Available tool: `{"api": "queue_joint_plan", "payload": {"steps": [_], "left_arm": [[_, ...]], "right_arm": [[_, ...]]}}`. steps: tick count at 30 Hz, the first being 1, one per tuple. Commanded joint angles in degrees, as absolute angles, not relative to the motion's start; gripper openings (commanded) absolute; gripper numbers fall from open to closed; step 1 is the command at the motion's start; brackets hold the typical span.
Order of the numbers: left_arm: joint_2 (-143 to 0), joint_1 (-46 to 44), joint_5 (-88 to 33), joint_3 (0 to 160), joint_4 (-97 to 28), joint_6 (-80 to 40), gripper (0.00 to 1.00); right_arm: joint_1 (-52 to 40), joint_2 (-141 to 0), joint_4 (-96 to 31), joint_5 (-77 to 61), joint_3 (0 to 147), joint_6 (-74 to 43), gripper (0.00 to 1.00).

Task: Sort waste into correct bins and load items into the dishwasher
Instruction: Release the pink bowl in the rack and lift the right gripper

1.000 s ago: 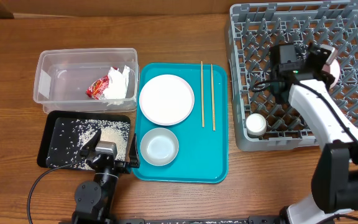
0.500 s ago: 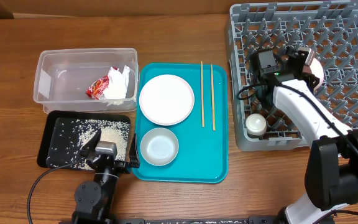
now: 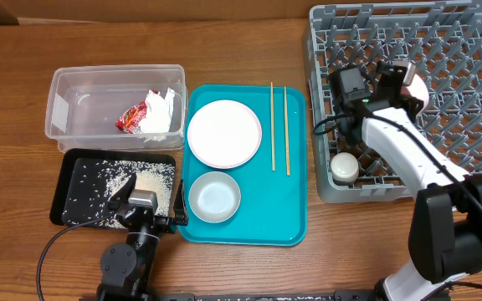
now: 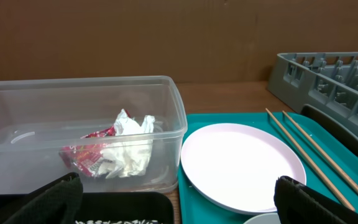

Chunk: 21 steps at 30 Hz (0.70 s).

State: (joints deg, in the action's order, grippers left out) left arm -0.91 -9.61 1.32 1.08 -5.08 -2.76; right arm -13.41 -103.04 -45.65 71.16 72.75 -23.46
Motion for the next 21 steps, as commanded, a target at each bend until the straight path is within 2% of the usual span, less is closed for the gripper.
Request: {"api": "queue_joint_plan", "payload": {"steps": [1, 10, 14, 21], "left_arm": [[-0.3, -9.0, 1.7, 0.6, -4.9, -1.7, 1.00], [-0.3, -9.0, 1.7, 0.6, -4.9, -1.7, 1.00], [-0.3, -9.0, 1.7, 0.6, -4.9, -1.7, 1.00], [-0.3, -9.0, 1.7, 0.6, -4.9, -1.7, 1.00]], "right_arm": [[-10.5, -103.2, -42.9, 70.8, 74.1, -21.1, 0.04], [-10.0, -103.2, -38.8, 67.4, 74.0, -17.3, 0.04], [-10.0, -103.2, -41.3, 62.4, 73.2, -17.8, 0.04], [-10.1, -103.2, -49.0, 61.2, 73.0, -21.3, 0.04]]}}
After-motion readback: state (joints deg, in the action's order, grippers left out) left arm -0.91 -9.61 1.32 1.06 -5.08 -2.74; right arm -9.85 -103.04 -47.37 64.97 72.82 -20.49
